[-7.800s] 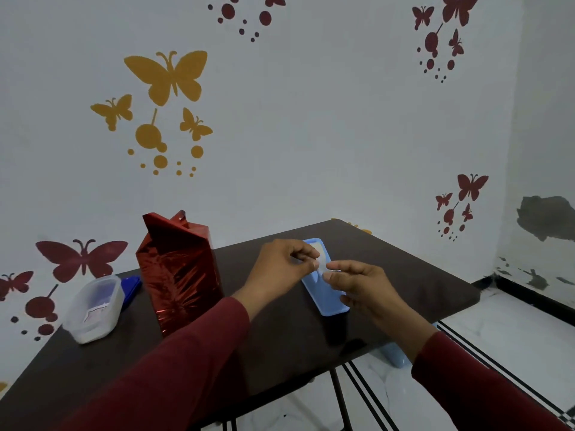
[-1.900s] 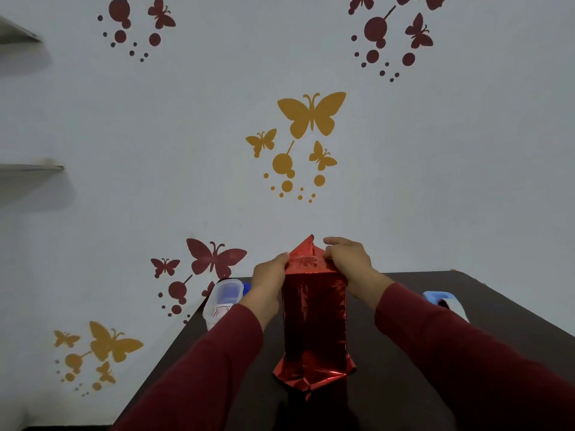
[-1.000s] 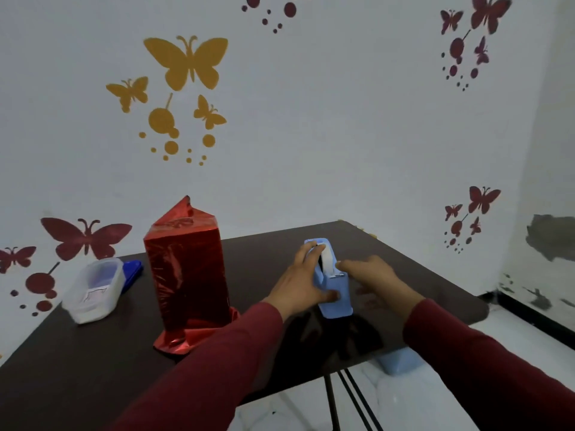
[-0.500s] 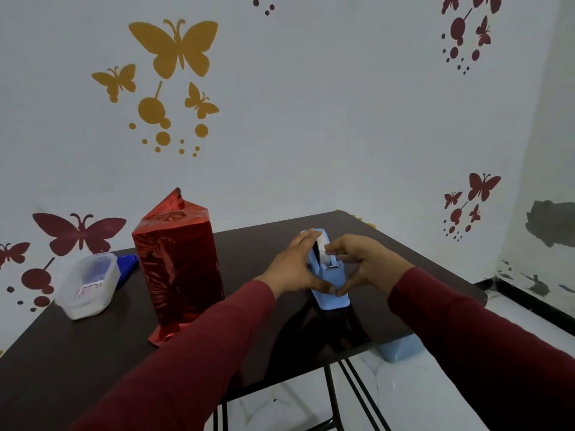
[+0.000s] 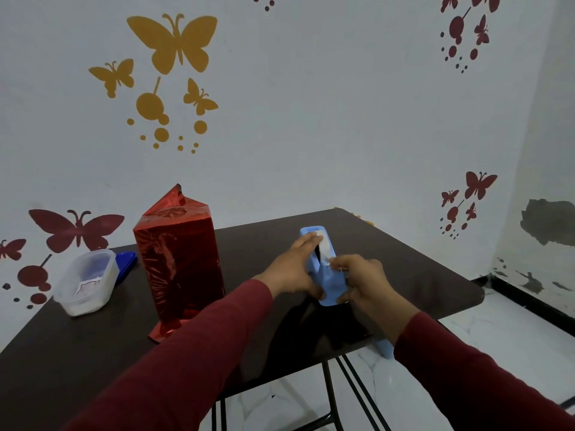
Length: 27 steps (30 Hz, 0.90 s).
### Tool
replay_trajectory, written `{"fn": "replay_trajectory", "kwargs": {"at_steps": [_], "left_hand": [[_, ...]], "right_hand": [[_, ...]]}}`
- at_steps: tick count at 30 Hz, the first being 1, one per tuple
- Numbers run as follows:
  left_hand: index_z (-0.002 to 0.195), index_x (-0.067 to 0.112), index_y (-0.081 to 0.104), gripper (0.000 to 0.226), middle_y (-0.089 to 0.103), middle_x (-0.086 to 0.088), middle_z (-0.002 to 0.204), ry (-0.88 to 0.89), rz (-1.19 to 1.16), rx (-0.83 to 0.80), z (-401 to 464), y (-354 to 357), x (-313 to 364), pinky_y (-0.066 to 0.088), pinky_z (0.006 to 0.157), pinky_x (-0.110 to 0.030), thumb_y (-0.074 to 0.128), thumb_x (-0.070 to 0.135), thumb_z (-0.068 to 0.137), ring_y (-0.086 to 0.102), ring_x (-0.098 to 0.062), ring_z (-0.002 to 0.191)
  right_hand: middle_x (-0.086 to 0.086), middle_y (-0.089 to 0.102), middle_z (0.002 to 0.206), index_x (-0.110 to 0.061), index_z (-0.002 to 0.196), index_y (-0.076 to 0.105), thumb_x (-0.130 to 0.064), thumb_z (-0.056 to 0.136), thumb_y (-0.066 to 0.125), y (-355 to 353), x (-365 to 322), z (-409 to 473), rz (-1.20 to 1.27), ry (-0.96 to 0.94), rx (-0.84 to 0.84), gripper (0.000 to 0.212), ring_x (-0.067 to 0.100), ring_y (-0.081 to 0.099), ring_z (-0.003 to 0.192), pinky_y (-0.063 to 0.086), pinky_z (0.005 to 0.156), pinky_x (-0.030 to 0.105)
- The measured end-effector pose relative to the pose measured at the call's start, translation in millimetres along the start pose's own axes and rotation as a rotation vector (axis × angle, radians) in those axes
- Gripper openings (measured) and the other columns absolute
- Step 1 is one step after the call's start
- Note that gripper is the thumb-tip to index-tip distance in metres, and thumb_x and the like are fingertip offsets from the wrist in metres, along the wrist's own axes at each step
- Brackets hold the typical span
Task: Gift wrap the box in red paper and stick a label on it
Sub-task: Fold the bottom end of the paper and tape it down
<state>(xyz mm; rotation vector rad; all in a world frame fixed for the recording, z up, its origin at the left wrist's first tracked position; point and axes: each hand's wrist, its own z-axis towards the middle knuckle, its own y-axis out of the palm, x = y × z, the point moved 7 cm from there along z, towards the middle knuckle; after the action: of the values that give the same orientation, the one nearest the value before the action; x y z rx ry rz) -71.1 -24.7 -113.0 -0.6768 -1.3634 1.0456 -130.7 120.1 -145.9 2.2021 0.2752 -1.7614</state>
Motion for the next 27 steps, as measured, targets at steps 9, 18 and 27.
{"fn": "replay_trajectory", "kwargs": {"at_steps": [9,18,27], "left_hand": [[0.164,0.029,0.007,0.131,-0.001,0.018,0.170,-0.014,0.022,-0.011,-6,0,8,0.050,0.101,-0.035,0.094,0.025,0.066,0.051,-0.024,0.137],[0.165,0.027,0.005,0.128,-0.006,0.016,0.170,-0.008,0.060,-0.023,-12,0,12,0.049,0.101,-0.034,0.091,0.023,0.070,0.048,-0.022,0.139],[0.165,0.022,0.006,0.124,-0.006,0.013,0.171,0.001,0.086,-0.031,-17,3,14,0.046,0.108,-0.037,0.088,0.022,0.072,0.029,-0.019,0.151]], "right_hand": [[0.026,0.069,0.101,0.006,0.090,0.071,-0.007,0.072,0.076,-1,2,1,0.037,0.007,0.002,0.024,0.048,0.069,0.094,0.060,0.067,0.062],[0.027,0.074,0.096,0.005,0.091,0.074,-0.004,0.077,0.077,-6,8,9,0.008,-0.029,-0.023,0.017,0.047,0.073,0.088,0.059,0.071,0.068],[-0.011,0.073,0.120,0.002,0.080,0.079,0.002,0.083,0.075,-11,5,0,-0.402,-0.330,-0.137,0.005,0.014,0.075,0.090,0.063,0.073,0.030]]}}
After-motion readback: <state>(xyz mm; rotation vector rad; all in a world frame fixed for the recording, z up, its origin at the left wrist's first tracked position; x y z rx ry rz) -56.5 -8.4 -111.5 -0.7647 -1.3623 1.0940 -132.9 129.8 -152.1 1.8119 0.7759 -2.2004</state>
